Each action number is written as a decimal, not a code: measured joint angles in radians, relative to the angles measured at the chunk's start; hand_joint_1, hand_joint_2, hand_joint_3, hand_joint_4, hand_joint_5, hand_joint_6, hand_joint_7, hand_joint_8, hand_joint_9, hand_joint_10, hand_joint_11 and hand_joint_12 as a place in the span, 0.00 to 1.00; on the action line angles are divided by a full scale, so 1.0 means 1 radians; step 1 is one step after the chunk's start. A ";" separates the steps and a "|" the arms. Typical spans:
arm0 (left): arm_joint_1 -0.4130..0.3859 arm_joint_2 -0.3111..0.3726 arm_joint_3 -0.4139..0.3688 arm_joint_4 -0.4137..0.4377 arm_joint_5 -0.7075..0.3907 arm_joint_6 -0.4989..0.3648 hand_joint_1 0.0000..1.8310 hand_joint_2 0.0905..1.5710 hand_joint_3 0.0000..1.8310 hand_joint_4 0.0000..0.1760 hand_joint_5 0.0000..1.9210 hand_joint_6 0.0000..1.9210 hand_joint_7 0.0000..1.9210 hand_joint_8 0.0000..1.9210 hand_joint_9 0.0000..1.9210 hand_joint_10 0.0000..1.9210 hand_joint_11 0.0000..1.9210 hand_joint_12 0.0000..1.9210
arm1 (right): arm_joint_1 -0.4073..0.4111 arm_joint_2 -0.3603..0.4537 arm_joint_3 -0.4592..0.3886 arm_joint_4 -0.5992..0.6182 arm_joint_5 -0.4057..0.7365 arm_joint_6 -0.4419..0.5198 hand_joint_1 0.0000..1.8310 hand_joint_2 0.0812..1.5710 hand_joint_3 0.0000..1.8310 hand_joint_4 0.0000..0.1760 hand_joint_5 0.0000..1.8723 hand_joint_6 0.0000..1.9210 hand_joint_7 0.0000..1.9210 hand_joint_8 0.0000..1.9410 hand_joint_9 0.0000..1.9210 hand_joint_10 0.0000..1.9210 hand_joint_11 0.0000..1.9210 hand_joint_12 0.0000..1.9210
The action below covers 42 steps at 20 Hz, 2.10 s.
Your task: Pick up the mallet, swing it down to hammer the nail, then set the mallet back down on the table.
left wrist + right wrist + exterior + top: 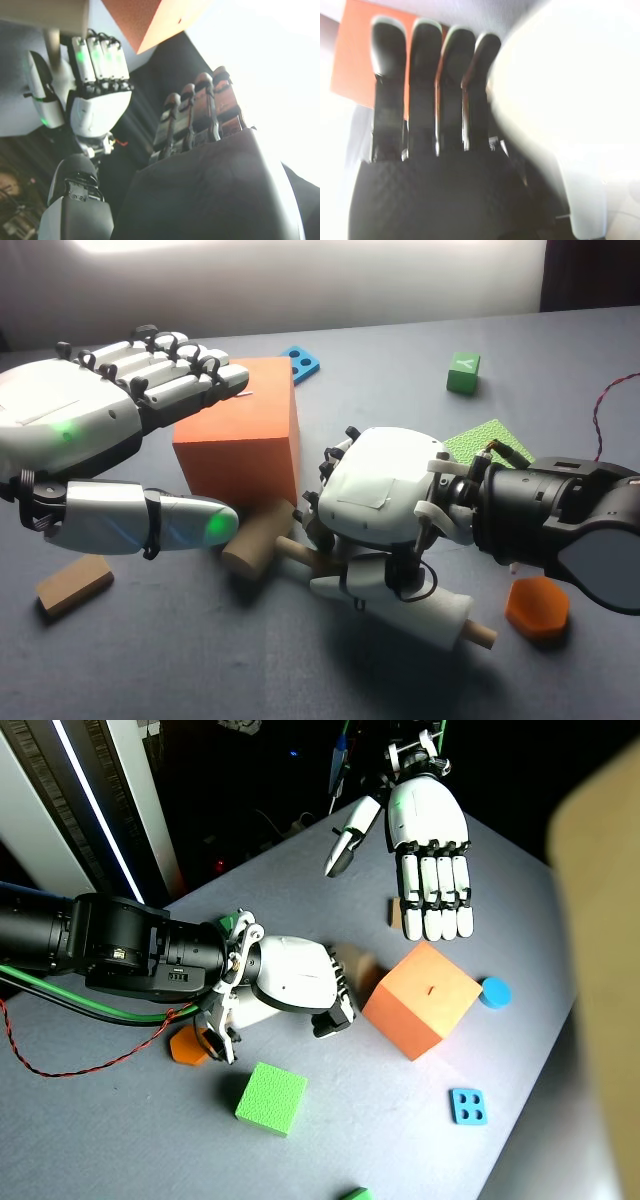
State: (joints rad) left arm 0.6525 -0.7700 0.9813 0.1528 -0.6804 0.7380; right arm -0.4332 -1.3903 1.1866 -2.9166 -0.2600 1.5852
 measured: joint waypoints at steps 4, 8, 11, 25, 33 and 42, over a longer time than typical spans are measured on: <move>0.000 0.000 0.000 0.000 0.000 0.000 0.00 0.67 0.00 0.00 0.00 0.00 0.00 0.00 0.00 0.00 0.00 0.00 | 0.001 0.002 -0.001 0.000 0.002 0.001 0.13 0.79 0.00 0.00 0.45 0.02 0.49 0.04 0.44 0.13 0.22 0.63; 0.000 0.000 0.000 -0.001 0.000 -0.002 0.00 0.67 0.00 0.00 0.00 0.00 0.00 0.00 0.00 0.00 0.00 0.00 | 0.017 0.068 -0.048 -0.001 0.053 0.033 0.13 0.78 0.00 0.00 0.33 0.00 0.37 0.00 0.33 0.06 0.09 0.63; 0.000 0.000 0.000 0.000 -0.001 -0.003 0.00 0.67 0.00 0.00 0.00 0.00 0.00 0.00 0.00 0.00 0.00 0.00 | 0.059 0.139 -0.092 -0.001 0.082 0.103 0.13 0.76 0.00 0.00 0.31 0.00 0.35 0.00 0.32 0.04 0.07 0.65; -0.013 0.001 -0.015 0.023 0.012 -0.015 0.04 0.79 0.00 0.00 0.57 0.99 0.59 0.99 0.54 1.00 0.46 1.00 | 0.272 0.560 -0.399 -0.008 0.343 0.301 0.23 0.72 0.00 0.00 0.51 1.00 0.54 1.00 0.56 1.00 0.64 1.00; -0.014 -0.014 -0.034 0.042 0.040 -0.011 0.66 0.84 0.00 0.34 0.78 1.00 0.80 1.00 0.82 1.00 0.81 1.00 | 0.251 0.563 -0.399 -0.009 0.287 0.249 0.50 0.93 0.01 0.99 0.87 1.00 0.93 1.00 0.96 1.00 0.99 1.00; -0.040 -0.037 -0.034 0.047 0.026 -0.026 0.63 0.85 0.00 0.81 0.78 1.00 0.80 1.00 0.80 1.00 0.79 1.00 | 0.233 0.563 -0.399 -0.009 0.228 0.215 0.52 0.90 0.00 1.00 0.82 1.00 0.89 1.00 0.93 1.00 0.98 1.00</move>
State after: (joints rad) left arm 0.6125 -0.8074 0.9474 0.1997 -0.6548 0.7116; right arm -0.2005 -0.8276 0.7872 -2.9253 -0.0319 1.8000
